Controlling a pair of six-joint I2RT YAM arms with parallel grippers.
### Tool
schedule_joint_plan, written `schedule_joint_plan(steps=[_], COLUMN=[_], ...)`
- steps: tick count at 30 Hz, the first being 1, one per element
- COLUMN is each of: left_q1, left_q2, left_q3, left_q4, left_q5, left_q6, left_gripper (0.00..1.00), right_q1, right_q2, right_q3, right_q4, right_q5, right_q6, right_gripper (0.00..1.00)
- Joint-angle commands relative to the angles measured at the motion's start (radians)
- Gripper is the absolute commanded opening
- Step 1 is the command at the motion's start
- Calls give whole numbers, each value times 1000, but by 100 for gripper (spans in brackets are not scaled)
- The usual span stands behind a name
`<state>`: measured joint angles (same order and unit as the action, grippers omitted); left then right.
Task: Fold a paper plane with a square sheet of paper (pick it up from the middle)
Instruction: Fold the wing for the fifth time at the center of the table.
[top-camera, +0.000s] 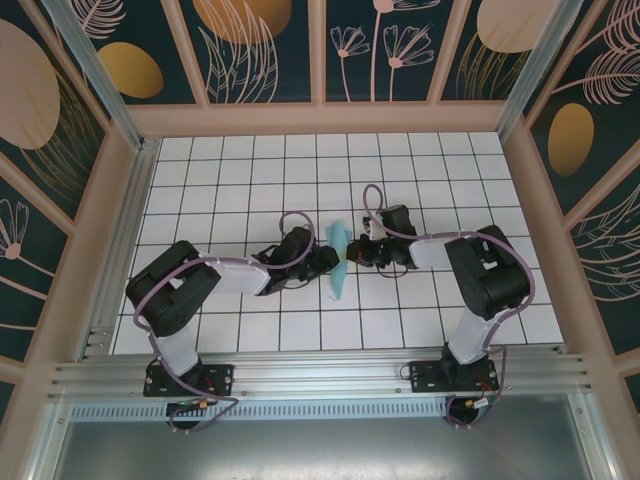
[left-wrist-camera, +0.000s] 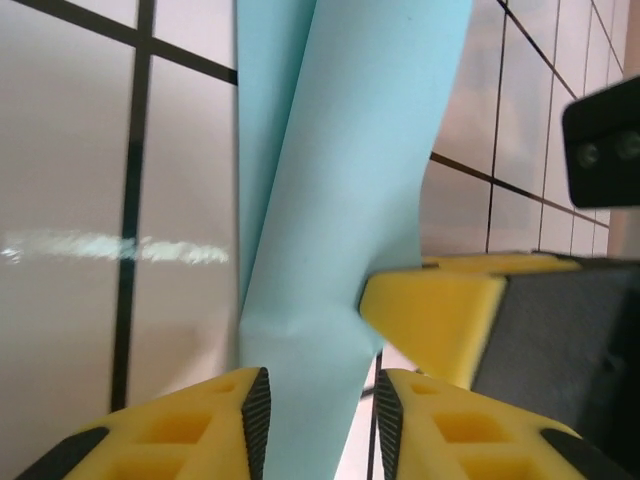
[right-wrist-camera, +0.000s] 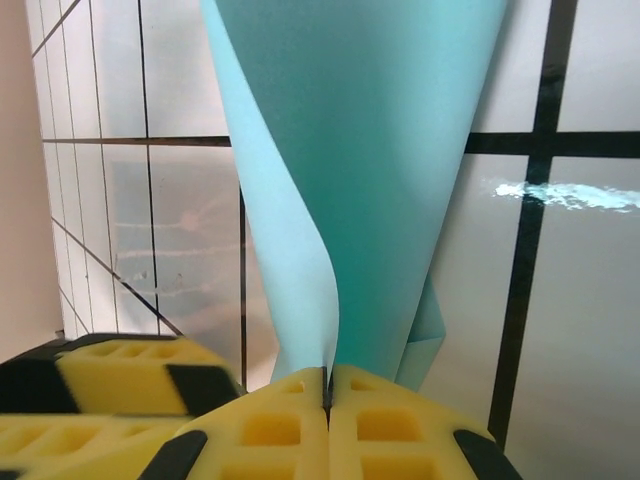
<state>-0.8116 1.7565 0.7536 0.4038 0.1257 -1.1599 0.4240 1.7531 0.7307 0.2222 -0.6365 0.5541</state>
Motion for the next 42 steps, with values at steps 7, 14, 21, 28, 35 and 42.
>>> schedule_joint_plan(steps=[7, 14, 21, 28, 35, 42], left_q1=[-94, -128, -130, -129, -129, -141], left_q2=[-112, -64, -11, -5, 3, 1], left_q3=[-97, -79, -36, -25, -26, -46], left_q4=[-6, -75, -103, -100, -98, -61], left_q5=[-62, -105, -78, -79, -40, -10], left_q6=[162, 207, 226, 227, 240, 238], left_gripper=[44, 29, 22, 15, 19, 19], right_q1=[-8, -8, -8, -10, -15, -21], right_q2=[-49, -51, -51, -43, -36, -32], right_q3=[-25, -15, -7, 0, 13, 22], right_q4=[52, 36, 30, 26, 22, 26], right_q5=[105, 119, 111, 109, 109, 102], right_q6=[92, 104, 101, 97, 96, 103], right_gripper=[5, 6, 5, 5, 5, 5])
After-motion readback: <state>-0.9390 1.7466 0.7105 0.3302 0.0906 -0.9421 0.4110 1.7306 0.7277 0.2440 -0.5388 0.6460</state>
